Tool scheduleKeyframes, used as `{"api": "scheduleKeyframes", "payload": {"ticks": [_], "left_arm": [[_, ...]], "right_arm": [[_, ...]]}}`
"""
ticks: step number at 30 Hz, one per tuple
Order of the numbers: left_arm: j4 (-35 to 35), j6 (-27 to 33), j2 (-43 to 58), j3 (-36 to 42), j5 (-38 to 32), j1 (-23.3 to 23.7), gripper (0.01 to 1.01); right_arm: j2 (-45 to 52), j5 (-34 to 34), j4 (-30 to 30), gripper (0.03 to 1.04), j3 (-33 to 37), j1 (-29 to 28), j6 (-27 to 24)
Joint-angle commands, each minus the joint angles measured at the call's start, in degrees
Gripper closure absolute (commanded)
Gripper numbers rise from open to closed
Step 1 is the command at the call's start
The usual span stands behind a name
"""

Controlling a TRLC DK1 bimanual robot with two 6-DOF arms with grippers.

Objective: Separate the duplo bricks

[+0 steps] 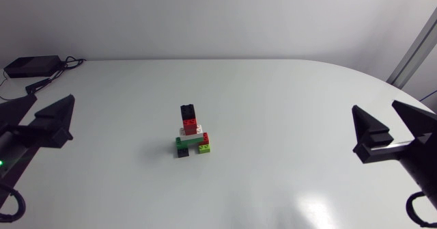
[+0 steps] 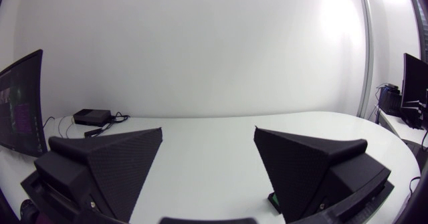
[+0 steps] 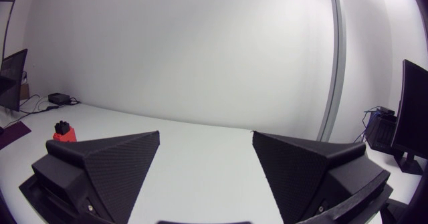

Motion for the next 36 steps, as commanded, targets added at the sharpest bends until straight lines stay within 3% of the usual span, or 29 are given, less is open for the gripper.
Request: {"api": "scheduleKeyframes", "payload": {"ticks": [1, 8, 12, 16, 18, 21, 24, 27, 30, 32, 33, 36], "left_arm": [[-1.58, -2.09, 6.39, 6.62, 0.69, -2.11, 0.075], [-7.55, -8.95, 23.79, 18.48, 8.77, -2.55, 0.075], [-8.78, -8.86, 34.16, 23.93, 9.74, -1.24, 0.095], [-15.64, -8.51, 46.73, 32.02, 13.08, -1.41, 0.116], [-20.83, -6.13, 52.62, 37.2, 14.13, -1.76, 0.116], [-26.98, 6.79, 58.51, 43.79, 14.13, -3.78, 0.116], [-30.49, 7.66, 61.15, 48.72, 14.13, -5.63, 0.115], [-40.34, 6.26, 65.89, 56.45, 15.63, -7.3, 0.125], [-45.43, -2.09, 69.32, 63.04, 20.2, -7.92, 0.374], [-49.3, -5.52, 71.52, 67.08, 20.64, -9.76, 0.452], [-51.06, -6.13, 72.57, 68.93, 20.64, -11.08, 0.444], [-51.5, -8.68, 73.63, 71.22, 19.14, -14.07, 0.039]], "right_arm": [[5.43, 0.03, -0.56, 0.06, 4.37, 1.57, 2.01], [23.01, 0.82, -1.26, 0.06, 14.04, 6.76, 7.02], [30.22, 0.82, -1.26, 0.06, 17.73, 10.18, 9.04], [37.25, 0.82, -1.96, 0.06, 21.24, 11.59, 10.8], [39.71, 0.82, -2.49, 0.06, 22.3, 11.77, 11.24], [40.94, 0.82, -2.49, 0.06, 21.95, 12.29, 11.76], [40.94, 0.82, -2.14, 0.06, 20.8, 12.56, 12.11], [41.03, 1.09, -1.88, 0.06, 19.84, 12.47, 12.11], [40.94, 1.18, -1.09, 0.06, 18.43, 12.47, 12.11], [40.76, 1.53, -0.03, 0.06, 17.29, 12.73, 12.2], [40.68, 1.53, 0.23, 0.06, 16.85, 12.82, 12.2], [40.5, 1.61, 1.2, 0.06, 15.71, 12.91, 12.64]]}}
